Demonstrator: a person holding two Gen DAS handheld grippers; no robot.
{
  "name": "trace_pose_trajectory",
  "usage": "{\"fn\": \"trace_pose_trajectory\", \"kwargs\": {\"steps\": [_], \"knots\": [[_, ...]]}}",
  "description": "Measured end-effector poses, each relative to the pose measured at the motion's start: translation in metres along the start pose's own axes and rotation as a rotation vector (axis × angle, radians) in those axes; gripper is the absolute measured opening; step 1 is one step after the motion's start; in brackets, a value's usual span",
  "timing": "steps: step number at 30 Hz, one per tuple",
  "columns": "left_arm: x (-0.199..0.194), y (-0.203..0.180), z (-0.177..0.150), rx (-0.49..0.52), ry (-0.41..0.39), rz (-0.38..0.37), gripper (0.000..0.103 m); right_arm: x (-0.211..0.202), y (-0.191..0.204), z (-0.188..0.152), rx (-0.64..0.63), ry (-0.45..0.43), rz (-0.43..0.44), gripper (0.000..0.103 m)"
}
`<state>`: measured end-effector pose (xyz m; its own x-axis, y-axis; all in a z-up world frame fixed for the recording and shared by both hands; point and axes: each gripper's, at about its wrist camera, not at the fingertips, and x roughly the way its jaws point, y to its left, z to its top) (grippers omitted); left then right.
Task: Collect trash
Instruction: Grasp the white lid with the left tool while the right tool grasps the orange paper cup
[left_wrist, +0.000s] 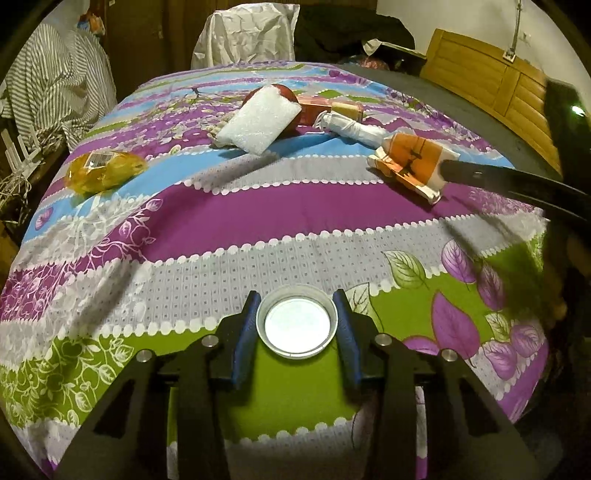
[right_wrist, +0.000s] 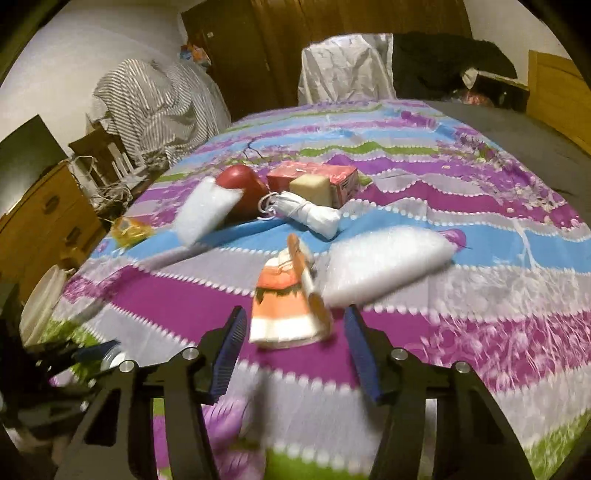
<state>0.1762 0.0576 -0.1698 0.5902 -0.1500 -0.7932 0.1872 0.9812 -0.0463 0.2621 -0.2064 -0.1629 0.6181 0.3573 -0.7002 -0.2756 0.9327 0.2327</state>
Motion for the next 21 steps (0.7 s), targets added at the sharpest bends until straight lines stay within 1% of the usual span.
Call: {"fn": "trace_pose_trajectory", "kwargs": {"steps": [3, 9, 11, 12, 15, 17, 21], "knots": [[0.003, 0.000, 0.002, 0.000, -0.003, 0.000, 0.038, 0.019, 0.000, 0.006, 0.006, 0.035, 0.002, 0.051], [0.006, -0.002, 0.006, 0.000, -0.008, 0.010, 0.038, 0.039, 0.004, 0.007, 0.004, 0.057, -0.001, 0.041], [0.006, -0.003, 0.005, 0.000, -0.013, 0.016, 0.038, 0.044, 0.005, 0.006, 0.008, 0.065, -0.006, 0.029], [0.006, -0.003, 0.005, 0.003, -0.016, 0.020, 0.038, 0.045, 0.005, 0.005, 0.006, 0.064, -0.007, 0.026], [0.005, -0.006, 0.003, 0.008, -0.026, 0.037, 0.038, 0.040, 0.009, 0.004, -0.010, 0.041, -0.014, 0.018], [0.003, -0.007, 0.002, 0.000, -0.033, 0.047, 0.038, 0.033, 0.011, 0.002, -0.023, 0.015, -0.028, 0.007], [-0.004, -0.005, -0.004, -0.029, -0.044, 0.048, 0.038, 0.011, 0.021, -0.003, -0.064, -0.044, -0.043, 0.007]]}}
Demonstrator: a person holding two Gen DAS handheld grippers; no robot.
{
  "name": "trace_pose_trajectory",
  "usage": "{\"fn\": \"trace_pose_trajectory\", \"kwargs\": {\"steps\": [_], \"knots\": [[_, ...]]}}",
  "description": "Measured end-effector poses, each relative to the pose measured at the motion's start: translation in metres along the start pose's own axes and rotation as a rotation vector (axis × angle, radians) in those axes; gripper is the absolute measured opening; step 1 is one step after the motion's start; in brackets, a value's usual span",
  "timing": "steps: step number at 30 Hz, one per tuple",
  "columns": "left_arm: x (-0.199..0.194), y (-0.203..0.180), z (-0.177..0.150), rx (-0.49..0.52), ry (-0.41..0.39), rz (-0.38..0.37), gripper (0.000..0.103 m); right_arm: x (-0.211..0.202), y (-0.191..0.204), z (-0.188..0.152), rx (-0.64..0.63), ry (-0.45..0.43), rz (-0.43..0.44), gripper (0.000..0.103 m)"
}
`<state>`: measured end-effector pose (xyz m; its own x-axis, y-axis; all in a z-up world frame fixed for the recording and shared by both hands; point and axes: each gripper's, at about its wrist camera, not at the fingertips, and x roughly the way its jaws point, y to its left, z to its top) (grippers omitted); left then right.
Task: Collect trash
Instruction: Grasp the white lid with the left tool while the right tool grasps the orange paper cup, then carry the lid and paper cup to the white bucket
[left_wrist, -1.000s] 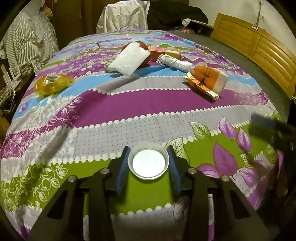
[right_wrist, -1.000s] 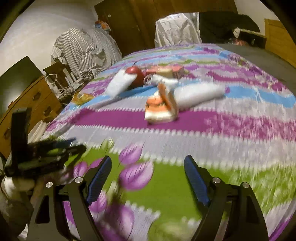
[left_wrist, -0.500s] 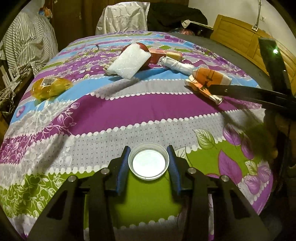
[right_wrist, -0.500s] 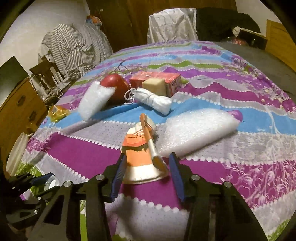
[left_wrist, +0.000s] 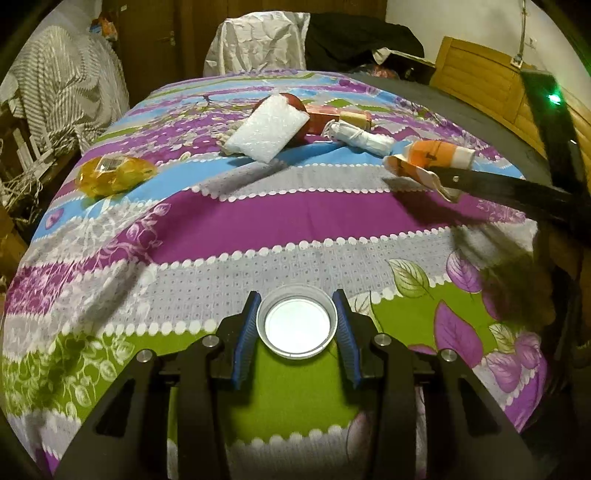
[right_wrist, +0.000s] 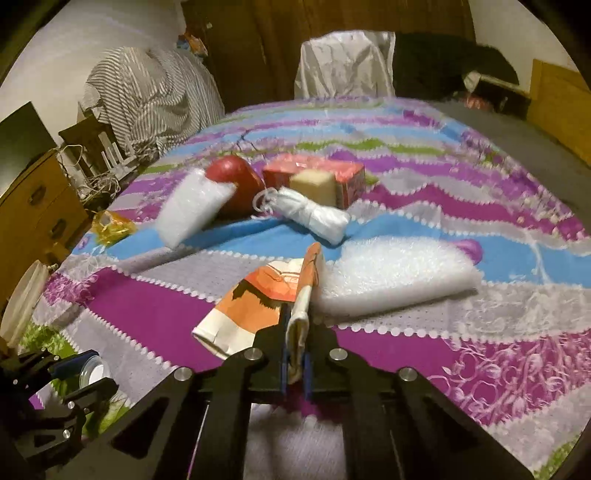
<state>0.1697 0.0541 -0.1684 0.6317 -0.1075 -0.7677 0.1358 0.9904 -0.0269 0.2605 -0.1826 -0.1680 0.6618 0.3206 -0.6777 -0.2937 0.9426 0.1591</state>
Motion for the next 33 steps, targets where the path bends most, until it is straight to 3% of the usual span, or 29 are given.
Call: {"fn": "trace_pose_trajectory", "kwargs": {"steps": [8, 17, 20, 25, 33], "knots": [[-0.031, 0.013, -0.001, -0.073, -0.059, 0.024, 0.038, -0.056, 0.017, -0.016, -0.043, -0.108, -0.008, 0.006], [-0.117, 0.011, 0.022, -0.102, -0.276, 0.105, 0.038, -0.151, 0.044, -0.025, -0.105, -0.309, -0.079, 0.007], [-0.152, -0.001, 0.027, -0.091, -0.371, 0.108, 0.038, -0.187, 0.052, -0.028, -0.123, -0.385, -0.099, 0.007], [-0.184, -0.022, 0.027, -0.078, -0.460, 0.096, 0.038, -0.236, 0.063, -0.042, -0.130, -0.470, -0.101, 0.007], [-0.198, -0.041, 0.021, -0.051, -0.495, 0.075, 0.038, -0.276, 0.076, -0.053, -0.148, -0.537, -0.110, 0.007]]}}
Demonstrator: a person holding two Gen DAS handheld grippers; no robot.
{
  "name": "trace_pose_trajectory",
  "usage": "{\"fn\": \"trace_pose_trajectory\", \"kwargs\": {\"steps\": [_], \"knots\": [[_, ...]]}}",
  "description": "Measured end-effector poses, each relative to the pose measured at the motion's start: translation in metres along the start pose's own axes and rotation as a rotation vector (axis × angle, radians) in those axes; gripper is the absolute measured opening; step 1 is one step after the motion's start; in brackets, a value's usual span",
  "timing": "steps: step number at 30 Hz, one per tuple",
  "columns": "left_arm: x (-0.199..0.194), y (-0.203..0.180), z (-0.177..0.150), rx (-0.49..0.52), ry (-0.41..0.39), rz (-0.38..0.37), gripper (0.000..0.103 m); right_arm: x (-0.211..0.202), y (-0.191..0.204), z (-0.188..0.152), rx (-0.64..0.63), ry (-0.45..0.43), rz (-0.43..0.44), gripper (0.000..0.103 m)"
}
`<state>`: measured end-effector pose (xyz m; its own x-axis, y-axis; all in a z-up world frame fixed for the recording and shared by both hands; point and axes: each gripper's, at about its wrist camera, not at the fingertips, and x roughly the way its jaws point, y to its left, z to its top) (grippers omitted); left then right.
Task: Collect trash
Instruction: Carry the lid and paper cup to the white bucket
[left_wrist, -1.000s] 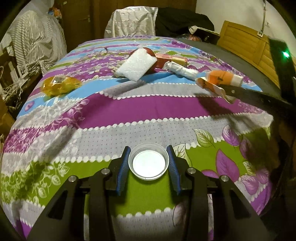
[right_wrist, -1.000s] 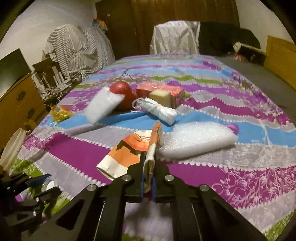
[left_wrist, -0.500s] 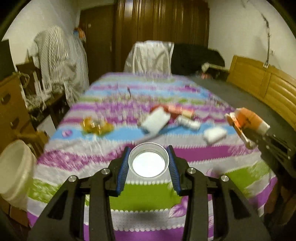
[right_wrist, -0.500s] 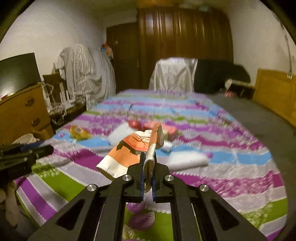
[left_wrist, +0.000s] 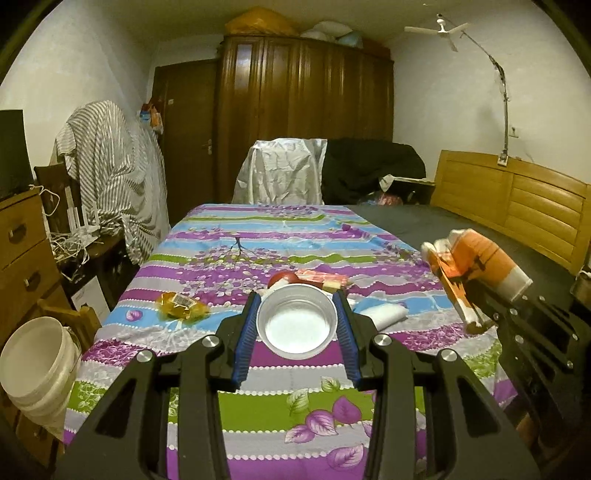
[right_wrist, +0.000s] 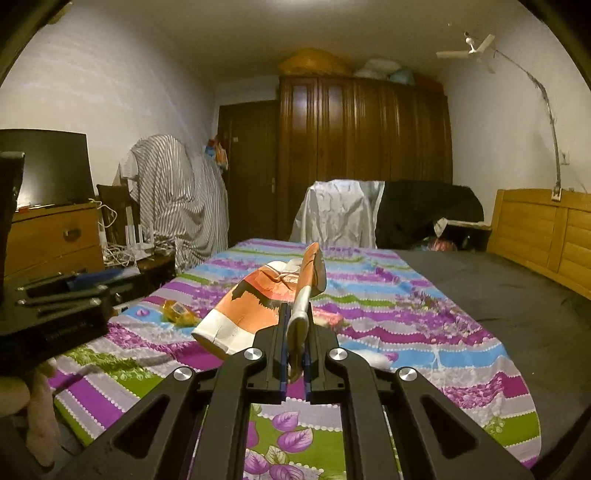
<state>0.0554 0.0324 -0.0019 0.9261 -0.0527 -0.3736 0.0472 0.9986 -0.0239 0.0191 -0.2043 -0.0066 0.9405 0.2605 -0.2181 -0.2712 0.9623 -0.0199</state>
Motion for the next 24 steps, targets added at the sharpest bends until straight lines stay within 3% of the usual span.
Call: {"fn": "trace_pose_trajectory", "kwargs": {"steps": [14, 24], "knots": [[-0.008, 0.002, 0.001, 0.007, -0.012, 0.000, 0.038, -0.017, 0.005, 0.007, -0.007, -0.004, 0.002, 0.007], [-0.011, 0.018, 0.001, -0.009, -0.006, 0.032, 0.038, 0.000, 0.008, 0.017, -0.023, 0.004, 0.042, 0.007]]}}
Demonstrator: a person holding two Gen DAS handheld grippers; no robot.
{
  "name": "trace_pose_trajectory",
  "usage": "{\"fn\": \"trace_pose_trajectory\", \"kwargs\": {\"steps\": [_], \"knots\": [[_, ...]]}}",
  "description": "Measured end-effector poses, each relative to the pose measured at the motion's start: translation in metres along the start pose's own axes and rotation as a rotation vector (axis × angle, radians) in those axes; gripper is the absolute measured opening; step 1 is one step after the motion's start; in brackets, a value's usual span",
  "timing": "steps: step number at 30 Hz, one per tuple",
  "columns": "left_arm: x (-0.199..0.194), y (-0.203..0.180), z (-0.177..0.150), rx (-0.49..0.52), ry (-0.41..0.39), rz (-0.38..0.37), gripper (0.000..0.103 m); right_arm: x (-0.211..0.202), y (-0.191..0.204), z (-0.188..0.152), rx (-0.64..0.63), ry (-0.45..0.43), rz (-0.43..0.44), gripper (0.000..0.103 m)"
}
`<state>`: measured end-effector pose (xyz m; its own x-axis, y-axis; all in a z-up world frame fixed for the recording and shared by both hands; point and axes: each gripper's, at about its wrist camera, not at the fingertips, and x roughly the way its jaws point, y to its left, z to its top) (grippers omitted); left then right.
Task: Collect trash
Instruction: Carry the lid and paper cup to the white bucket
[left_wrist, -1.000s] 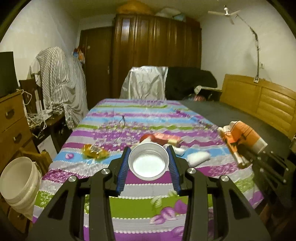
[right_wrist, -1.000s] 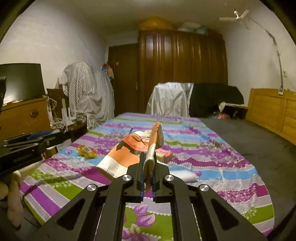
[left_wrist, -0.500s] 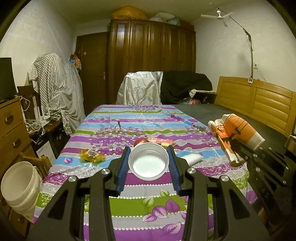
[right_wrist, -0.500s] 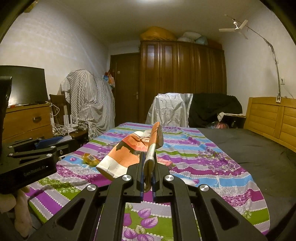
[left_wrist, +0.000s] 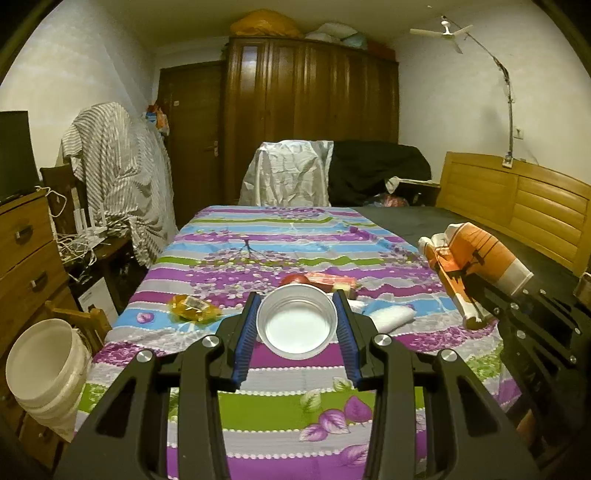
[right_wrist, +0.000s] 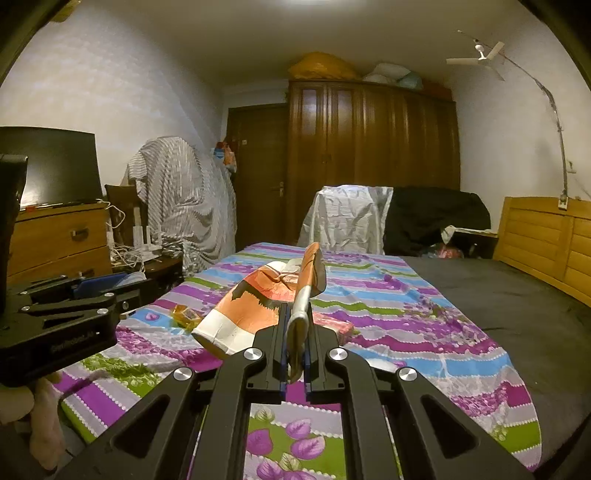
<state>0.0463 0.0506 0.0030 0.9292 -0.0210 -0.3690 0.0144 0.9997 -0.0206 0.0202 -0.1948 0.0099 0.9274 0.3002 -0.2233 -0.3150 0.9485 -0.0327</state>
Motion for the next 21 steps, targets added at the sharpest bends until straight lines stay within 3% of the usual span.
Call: {"fn": "trace_pose_trajectory", "kwargs": {"steps": [8, 21], "knots": [[0.000, 0.037, 0.009, -0.034, 0.002, 0.077, 0.038, 0.031, 0.022, 0.022, -0.026, 0.005, 0.069, 0.007], [-0.016, 0.145, 0.020, -0.111, 0.001, 0.247, 0.038, 0.092, 0.126, 0.072, -0.087, 0.016, 0.258, 0.007]]}}
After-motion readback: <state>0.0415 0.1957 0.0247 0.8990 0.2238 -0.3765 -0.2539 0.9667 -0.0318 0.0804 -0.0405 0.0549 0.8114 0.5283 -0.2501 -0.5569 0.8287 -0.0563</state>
